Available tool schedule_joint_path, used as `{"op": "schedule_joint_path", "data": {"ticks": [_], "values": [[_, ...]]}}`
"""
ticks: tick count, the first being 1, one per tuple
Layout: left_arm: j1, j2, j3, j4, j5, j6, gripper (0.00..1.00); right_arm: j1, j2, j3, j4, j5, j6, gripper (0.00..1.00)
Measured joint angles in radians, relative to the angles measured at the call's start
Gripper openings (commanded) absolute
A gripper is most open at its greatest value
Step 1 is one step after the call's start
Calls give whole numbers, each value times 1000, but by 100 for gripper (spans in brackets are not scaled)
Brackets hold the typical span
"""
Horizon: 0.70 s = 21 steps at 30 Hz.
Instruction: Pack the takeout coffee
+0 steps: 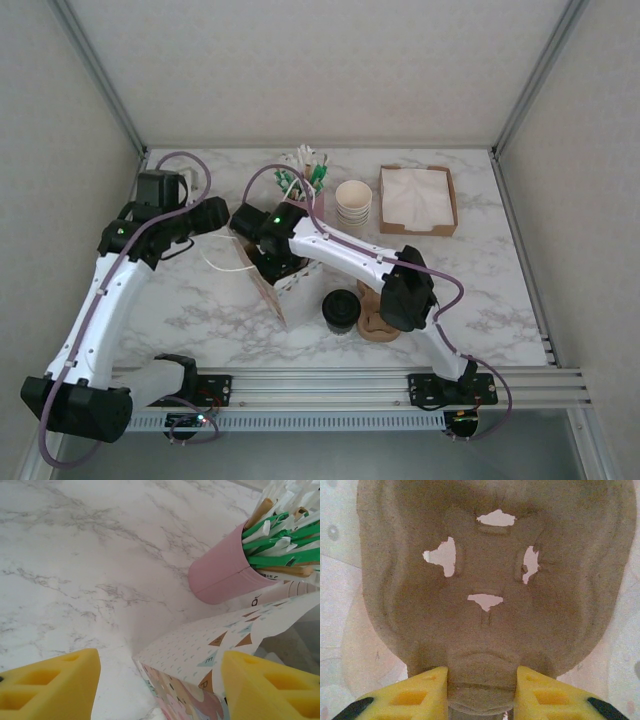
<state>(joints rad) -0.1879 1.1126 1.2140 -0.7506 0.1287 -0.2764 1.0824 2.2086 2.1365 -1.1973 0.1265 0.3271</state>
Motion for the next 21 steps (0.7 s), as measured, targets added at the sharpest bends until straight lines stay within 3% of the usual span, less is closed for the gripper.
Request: {"op": "schedule_joint_path", "data": {"ticks": [21], "values": [[13, -37, -46, 44, 1, -8, 64, -5, 53, -119, 89, -9, 36, 35]]}}
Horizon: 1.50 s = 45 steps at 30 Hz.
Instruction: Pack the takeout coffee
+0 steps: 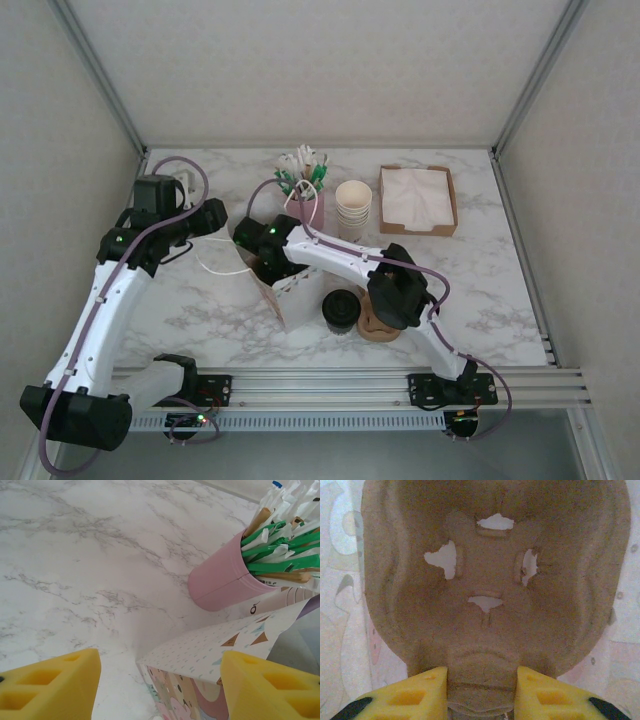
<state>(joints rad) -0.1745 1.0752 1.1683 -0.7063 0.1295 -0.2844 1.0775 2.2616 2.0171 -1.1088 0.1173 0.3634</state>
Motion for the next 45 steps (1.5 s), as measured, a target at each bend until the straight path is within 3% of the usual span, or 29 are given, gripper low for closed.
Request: {"op": "schedule_joint_path", "data": {"ticks": [29, 34, 45], "values": [[6, 0, -7, 16, 27, -8, 65, 0, 4, -61, 55, -2, 38, 40], [6, 0, -7, 15, 34, -8, 65, 0, 3, -61, 61, 2, 52, 46], [8, 6, -8, 15, 45, -8, 65, 0, -9, -41, 64, 21, 81, 69]]}}
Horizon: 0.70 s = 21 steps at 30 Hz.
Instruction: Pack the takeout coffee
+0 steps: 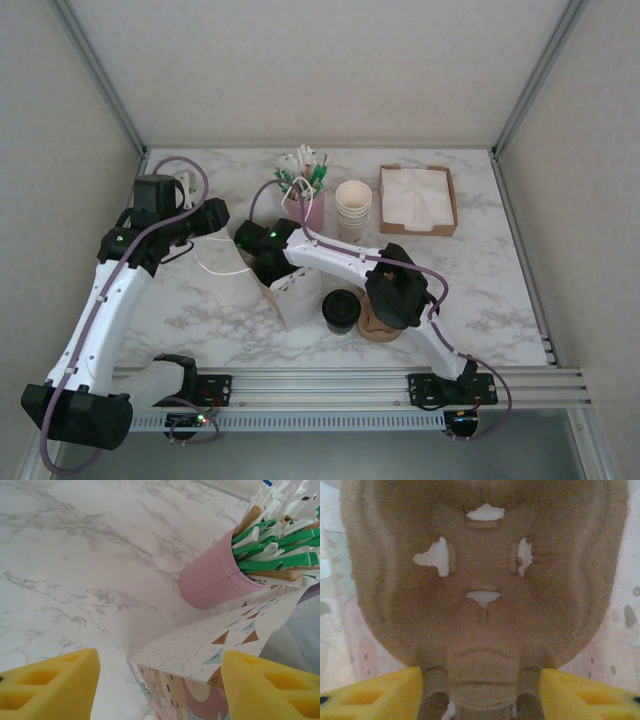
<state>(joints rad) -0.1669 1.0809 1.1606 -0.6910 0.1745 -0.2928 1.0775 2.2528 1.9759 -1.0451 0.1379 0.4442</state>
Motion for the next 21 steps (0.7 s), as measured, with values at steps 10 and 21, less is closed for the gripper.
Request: {"op": "schedule_joint_path", "data": {"ticks": [10, 21], "values": [[0, 2, 0, 0, 0, 0, 66, 0, -23, 58, -21, 21, 13, 79], [1, 2, 0, 0, 3, 0, 65, 0, -83, 98, -55, 31, 13, 85]]}}
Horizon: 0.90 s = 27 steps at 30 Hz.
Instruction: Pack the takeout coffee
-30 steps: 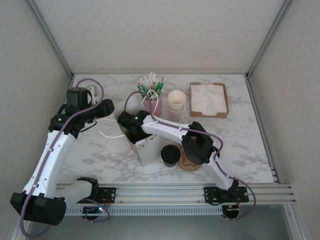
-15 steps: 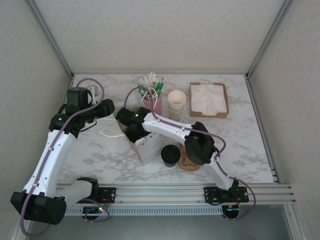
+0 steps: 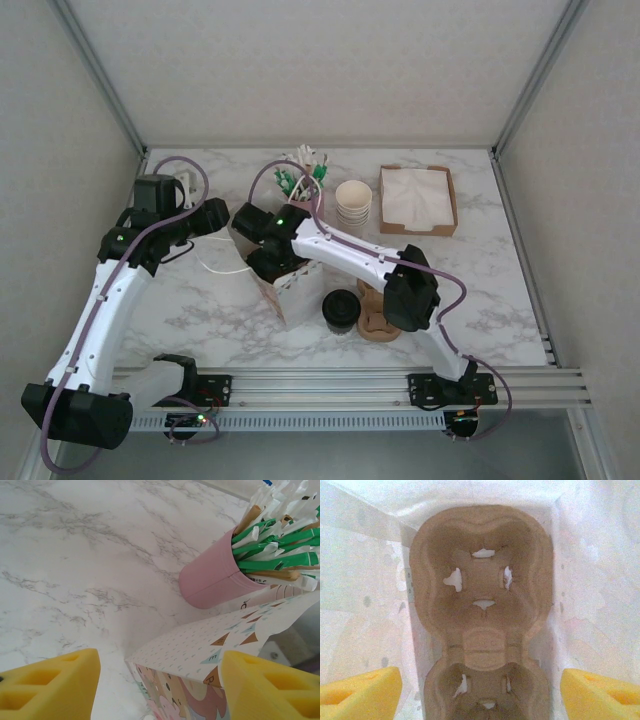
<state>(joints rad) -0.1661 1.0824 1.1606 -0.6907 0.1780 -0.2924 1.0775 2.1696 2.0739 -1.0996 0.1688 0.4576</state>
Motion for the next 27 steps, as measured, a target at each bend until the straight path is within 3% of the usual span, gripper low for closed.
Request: {"op": "schedule_joint_path", "data": {"ticks": [27], "values": [[0, 0, 0, 6, 8, 0, 65, 0, -220, 184, -50, 11, -27, 86]]}}
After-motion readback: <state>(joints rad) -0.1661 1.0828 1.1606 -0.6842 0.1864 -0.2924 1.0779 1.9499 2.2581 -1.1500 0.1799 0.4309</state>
